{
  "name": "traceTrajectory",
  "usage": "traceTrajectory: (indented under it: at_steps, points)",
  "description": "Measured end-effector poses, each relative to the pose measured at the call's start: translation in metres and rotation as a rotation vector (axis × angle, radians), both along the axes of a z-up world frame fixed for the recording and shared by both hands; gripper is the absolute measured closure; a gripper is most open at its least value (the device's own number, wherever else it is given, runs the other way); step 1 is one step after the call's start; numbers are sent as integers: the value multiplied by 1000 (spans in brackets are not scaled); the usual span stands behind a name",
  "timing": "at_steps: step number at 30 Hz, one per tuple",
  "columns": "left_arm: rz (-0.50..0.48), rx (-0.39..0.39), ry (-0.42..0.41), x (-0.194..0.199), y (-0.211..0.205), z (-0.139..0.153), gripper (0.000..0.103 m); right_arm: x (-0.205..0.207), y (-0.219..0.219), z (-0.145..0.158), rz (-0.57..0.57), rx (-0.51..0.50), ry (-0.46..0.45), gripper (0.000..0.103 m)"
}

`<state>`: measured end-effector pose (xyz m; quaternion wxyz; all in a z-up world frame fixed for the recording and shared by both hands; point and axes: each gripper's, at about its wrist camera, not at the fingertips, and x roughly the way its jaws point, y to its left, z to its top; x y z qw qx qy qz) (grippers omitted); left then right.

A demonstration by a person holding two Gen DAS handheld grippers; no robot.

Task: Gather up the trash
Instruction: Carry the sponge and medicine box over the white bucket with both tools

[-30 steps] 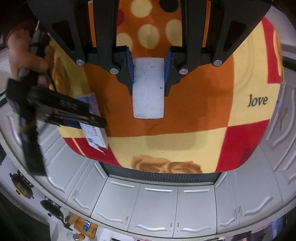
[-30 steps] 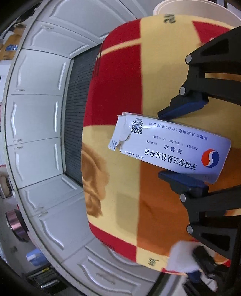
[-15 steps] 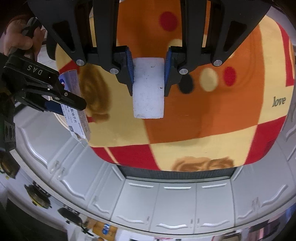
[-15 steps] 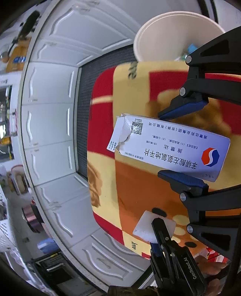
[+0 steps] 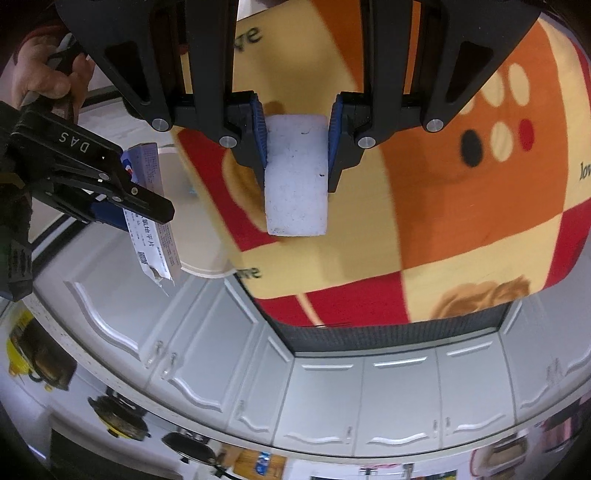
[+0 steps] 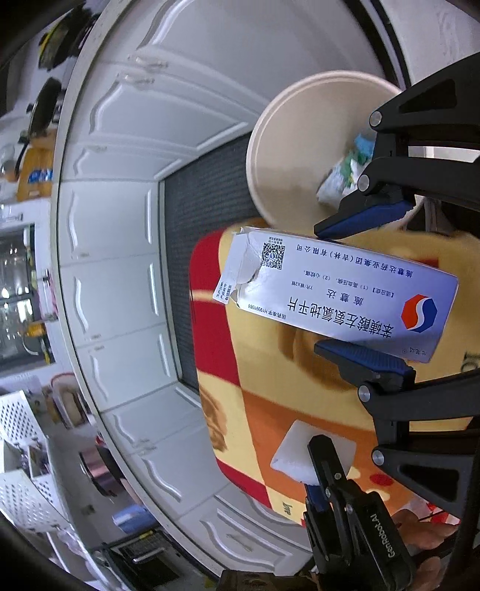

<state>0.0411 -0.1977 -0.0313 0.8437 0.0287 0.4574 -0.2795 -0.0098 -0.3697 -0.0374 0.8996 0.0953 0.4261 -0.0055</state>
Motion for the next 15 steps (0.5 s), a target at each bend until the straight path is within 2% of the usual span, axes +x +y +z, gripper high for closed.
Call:
traceTrajectory:
  at_steps: [15]
  points:
    - [-101, 40, -40, -2, -85, -3, 78, -20, -69, -13, -130, -8, 22, 49]
